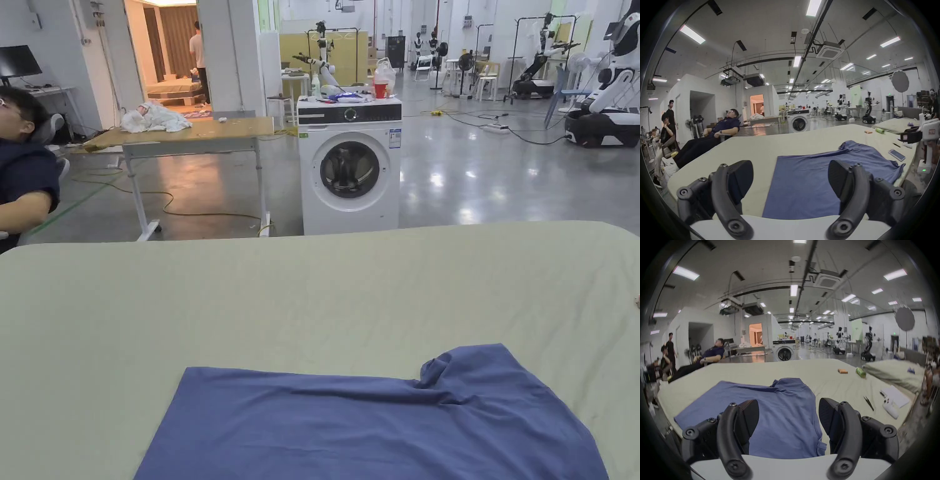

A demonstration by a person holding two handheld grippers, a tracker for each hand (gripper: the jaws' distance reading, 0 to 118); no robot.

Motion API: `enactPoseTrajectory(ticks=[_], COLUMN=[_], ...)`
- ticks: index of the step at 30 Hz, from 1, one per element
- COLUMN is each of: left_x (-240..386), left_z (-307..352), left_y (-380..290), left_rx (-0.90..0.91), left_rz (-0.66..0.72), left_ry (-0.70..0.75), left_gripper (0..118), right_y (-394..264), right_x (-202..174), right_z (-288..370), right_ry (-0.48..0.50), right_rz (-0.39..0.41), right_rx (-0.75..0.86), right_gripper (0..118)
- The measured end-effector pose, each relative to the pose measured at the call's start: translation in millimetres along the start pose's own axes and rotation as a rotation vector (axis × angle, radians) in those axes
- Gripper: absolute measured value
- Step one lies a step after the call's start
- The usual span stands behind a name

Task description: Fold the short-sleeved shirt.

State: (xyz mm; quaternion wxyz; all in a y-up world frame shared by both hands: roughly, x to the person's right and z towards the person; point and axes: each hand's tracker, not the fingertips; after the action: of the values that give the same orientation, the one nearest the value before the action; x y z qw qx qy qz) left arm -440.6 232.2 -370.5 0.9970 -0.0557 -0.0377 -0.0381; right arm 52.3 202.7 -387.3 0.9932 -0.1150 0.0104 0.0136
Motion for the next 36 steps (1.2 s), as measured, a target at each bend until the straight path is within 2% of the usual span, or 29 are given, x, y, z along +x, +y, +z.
enactPoseTrajectory(ticks=[1, 3, 4, 5, 6, 8, 9, 17, 21, 24, 25, 27, 28, 29, 33, 36], left_x=[2.6, 4.8, 6.1, 8.3, 10.5, 15.0, 15.5, 10.8, 0.8, -12.3, -18.6, -32.1, -40.3, -47.2, -76.8, -86.5], left_z=[-0.6, -2.4, -3.9, -5.4, -6.3, -7.2, -6.6, -3.4, -2.0, 2.7, 4.9, 6.7, 8.3, 10.5, 14.5, 2.8], left_y=[2.1, 2.4, 0.4, -1.3, -2.9, -7.0, -8.3, -9.7, -13.4, -21.4, -26.6, -38.6, -45.6, -51.3, -83.6, -112.5], left_rx=[0.004, -0.002, -0.011, -0.013, -0.016, -0.028, -0.035, -0.057, -0.075, -0.133, -0.159, -0.236, -0.269, -0.280, -0.369, -0.495], left_rz=[0.005, 0.016, 0.031, 0.045, 0.052, 0.062, 0.062, 0.048, 0.061, 0.038, 0.029, 0.021, 0.028, 0.047, 0.191, 0.245], left_ry=[-0.043, -0.092, -0.115, -0.124, -0.128, -0.129, -0.130, -0.124, -0.071, 0.022, 0.050, 0.104, 0.127, 0.128, 0.133, 0.082], left_gripper=[84, 60, 48, 33, 23, 5, 0, 0, 0, 0, 7, 54, 70, 73, 73, 66], right_y=[-0.3, -0.8, -0.6, -1.6, -3.2, -6.9, -7.6, -10.3, -12.0, -17.4, -20.1, -24.9, -28.7, -30.1, -32.7, -31.3], right_x=[-4.9, -11.8, -14.9, -16.9, -18.6, -20.9, -20.3, -22.0, -21.4, -23.4, -24.1, -23.3, -21.9, -20.5, -14.4, -11.3], right_z=[1.6, 3.3, 3.8, 3.6, 3.0, 3.3, 2.2, 0.9, 3.0, 5.7, 5.9, 5.5, 5.9, 5.9, 6.0, 3.8], right_ry=[0.006, 0.024, 0.031, 0.037, 0.043, 0.038, 0.069, 0.048, 0.045, 0.046, 0.043, 0.052, 0.049, 0.052, 0.071, 0.081], right_rz=[0.007, 0.022, 0.022, 0.017, 0.014, -0.001, -0.014, 0.000, -0.020, -0.020, -0.020, -0.027, -0.032, -0.040, -0.096, -0.127], right_rx=[-0.001, -0.007, -0.011, -0.016, -0.021, -0.023, -0.048, -0.070, -0.055, -0.061, -0.068, -0.087, -0.091, -0.099, -0.123, -0.135], right_gripper=[74, 57, 43, 17, 1, 1, 0, 0, 0, 0, 0, 0, 0, 0, 0, 0])
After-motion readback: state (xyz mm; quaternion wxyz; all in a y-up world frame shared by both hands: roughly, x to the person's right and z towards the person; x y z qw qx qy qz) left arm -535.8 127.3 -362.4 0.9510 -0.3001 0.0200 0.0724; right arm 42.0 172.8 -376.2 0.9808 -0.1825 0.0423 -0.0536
